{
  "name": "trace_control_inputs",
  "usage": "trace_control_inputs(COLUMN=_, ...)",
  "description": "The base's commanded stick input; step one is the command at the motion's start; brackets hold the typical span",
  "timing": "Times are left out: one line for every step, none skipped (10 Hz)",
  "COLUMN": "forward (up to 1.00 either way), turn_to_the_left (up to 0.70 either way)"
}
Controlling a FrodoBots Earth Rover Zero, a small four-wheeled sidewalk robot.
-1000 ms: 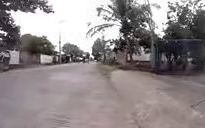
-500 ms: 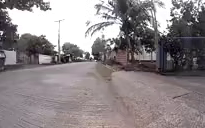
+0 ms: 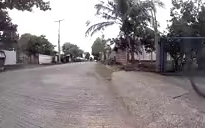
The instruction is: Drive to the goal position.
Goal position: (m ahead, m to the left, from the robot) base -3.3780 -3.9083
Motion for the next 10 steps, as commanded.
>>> trace_control_inputs(forward=0.70, turn_to_the_left=0.00)
trace_control_inputs(forward=0.70, turn_to_the_left=0.00)
trace_control_inputs(forward=0.70, turn_to_the_left=0.00)
trace_control_inputs(forward=0.70, turn_to_the_left=0.00)
trace_control_inputs(forward=0.70, turn_to_the_left=0.00)
trace_control_inputs(forward=0.70, turn_to_the_left=0.00)
trace_control_inputs(forward=0.35, turn_to_the_left=0.00)
trace_control_inputs(forward=0.00, turn_to_the_left=0.00)
trace_control_inputs(forward=0.00, turn_to_the_left=0.00)
trace_control_inputs(forward=0.00, turn_to_the_left=0.00)
